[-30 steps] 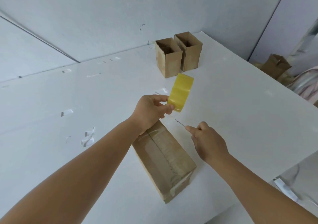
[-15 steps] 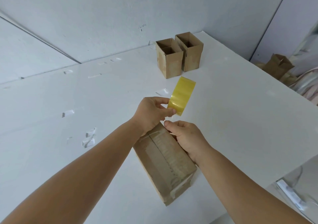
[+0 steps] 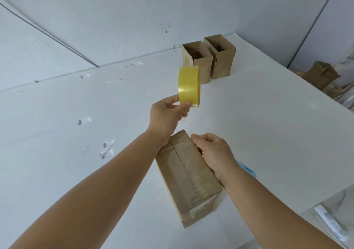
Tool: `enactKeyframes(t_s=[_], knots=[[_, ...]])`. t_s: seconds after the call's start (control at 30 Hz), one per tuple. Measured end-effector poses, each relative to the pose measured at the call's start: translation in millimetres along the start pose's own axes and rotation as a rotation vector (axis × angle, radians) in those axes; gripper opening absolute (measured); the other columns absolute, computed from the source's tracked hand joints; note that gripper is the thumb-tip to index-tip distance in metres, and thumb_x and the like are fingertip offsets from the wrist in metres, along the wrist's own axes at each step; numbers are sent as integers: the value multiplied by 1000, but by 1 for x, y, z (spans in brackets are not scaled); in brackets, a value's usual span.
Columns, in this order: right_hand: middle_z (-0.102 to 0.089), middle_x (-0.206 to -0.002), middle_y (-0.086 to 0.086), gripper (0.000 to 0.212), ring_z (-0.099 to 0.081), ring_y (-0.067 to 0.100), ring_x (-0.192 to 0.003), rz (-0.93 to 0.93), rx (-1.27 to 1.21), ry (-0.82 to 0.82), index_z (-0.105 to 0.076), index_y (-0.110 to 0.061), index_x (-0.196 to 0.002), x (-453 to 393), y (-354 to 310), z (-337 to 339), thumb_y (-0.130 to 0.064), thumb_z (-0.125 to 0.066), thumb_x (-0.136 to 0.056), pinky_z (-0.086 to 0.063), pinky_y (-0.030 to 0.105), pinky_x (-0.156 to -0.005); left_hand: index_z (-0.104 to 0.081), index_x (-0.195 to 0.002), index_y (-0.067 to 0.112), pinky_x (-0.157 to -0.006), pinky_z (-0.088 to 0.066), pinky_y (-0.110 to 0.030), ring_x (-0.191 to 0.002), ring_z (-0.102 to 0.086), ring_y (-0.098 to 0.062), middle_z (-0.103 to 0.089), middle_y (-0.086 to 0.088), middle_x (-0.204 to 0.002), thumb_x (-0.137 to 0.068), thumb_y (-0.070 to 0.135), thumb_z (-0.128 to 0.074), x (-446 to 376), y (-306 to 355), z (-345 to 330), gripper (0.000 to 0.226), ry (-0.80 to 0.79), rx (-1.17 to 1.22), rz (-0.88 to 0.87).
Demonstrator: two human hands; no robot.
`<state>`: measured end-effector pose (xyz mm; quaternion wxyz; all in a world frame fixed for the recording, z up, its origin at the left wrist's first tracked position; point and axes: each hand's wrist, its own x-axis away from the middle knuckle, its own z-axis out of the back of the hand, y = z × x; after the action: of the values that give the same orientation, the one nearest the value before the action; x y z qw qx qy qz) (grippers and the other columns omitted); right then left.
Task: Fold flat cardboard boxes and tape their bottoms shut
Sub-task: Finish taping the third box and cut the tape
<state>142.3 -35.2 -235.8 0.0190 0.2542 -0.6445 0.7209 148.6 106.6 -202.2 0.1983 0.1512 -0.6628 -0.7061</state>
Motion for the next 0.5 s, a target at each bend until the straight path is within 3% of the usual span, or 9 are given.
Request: enactKeyframes(t_s=[0.2, 0.33, 0.5], knots=[[-53, -56, -6, 27, -47, 5, -44, -23, 49, -18, -55, -15, -67, 2, 0, 2, -35, -63, -82, -39, 12, -38, -73, -87, 26, -62, -51, -20, -63, -63, -11, -69, 4, -67, -84, 20, -72, 16, 7, 26, 6, 129, 139, -67], [-45, -56, -4, 32, -43, 10, -48, -54, 45, -55, -44, -17, -64, 4, 3, -2, -39, -62, -78, -36, 13, -40, -74, -90, 23, -62, -49, -20, -63, -60, -12, -67, 1, -67, -85, 19, -70, 41, -7, 36, 8, 173, 141, -76], [-45, -70, 5, 38, -41, 17, -62, -107, 204, -66, -44, -15, -75, 3, 2, -2, -47, -62, -80, -37, 29, -58, -74, -90, 27, -63, -49, -20, -63, -59, -12, -66, 0, -66, -86, 16, -69, 48, -9, 33, 13, 236, 160, -87]])
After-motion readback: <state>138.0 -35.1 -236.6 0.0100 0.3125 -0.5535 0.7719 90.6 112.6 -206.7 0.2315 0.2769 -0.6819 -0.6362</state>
